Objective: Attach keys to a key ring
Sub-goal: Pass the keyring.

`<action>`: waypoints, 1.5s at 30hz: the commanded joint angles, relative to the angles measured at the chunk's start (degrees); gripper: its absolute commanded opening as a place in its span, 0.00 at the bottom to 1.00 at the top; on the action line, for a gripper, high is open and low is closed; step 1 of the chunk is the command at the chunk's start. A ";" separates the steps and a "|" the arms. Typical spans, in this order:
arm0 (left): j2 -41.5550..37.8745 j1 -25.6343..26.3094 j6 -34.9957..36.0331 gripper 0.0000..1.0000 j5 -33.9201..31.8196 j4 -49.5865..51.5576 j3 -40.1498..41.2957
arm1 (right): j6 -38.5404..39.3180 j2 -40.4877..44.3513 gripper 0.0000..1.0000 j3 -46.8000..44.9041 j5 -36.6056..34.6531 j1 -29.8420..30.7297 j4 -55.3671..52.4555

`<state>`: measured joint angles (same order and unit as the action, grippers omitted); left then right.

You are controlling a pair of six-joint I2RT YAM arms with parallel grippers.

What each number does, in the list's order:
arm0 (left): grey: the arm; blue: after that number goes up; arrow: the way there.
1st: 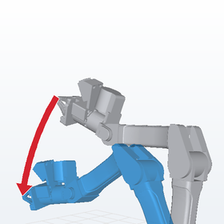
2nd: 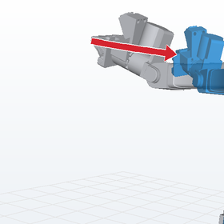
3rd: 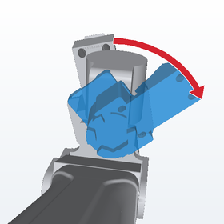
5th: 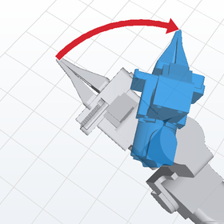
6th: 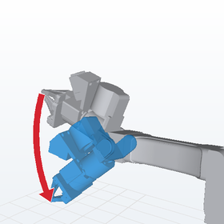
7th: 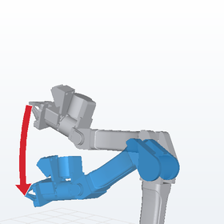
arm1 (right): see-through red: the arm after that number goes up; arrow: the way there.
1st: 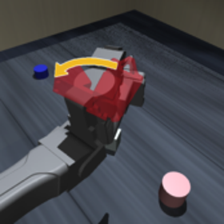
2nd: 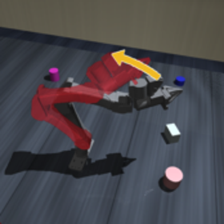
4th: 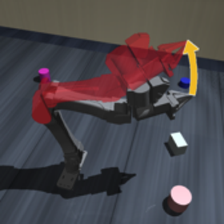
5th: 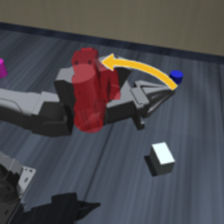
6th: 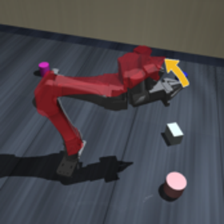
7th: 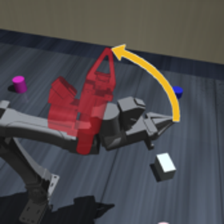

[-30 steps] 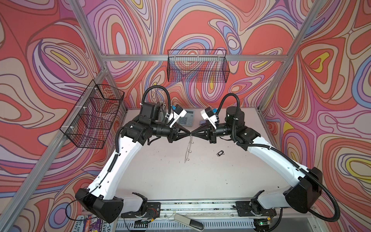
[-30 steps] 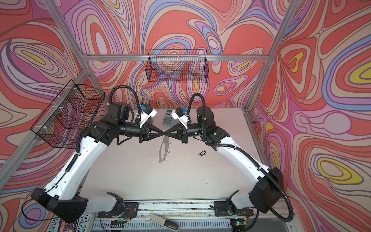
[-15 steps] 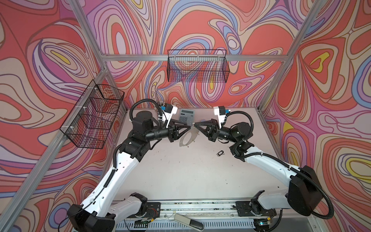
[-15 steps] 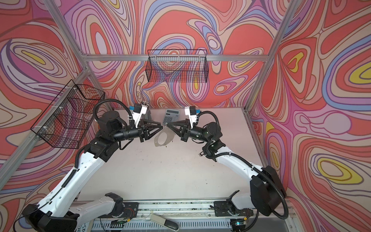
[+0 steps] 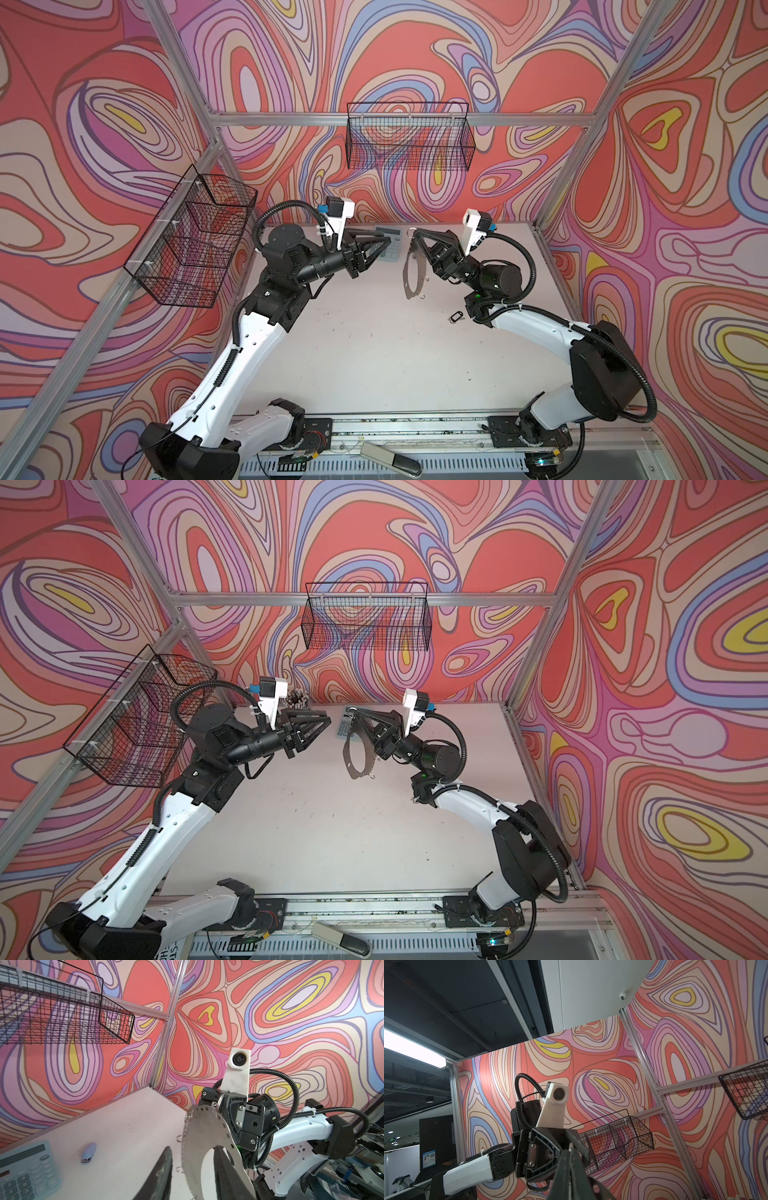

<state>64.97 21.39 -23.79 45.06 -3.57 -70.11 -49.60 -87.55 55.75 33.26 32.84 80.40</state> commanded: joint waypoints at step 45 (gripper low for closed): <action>2.96 5.86 11.93 0.00 2.60 13.93 -8.84 | 10.72 10.33 0.24 1.24 8.91 -3.11 -28.13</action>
<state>68.62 27.40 -20.18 46.09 -1.65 -74.39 -46.63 -80.58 55.27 37.01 31.35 67.40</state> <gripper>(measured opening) 0.047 0.242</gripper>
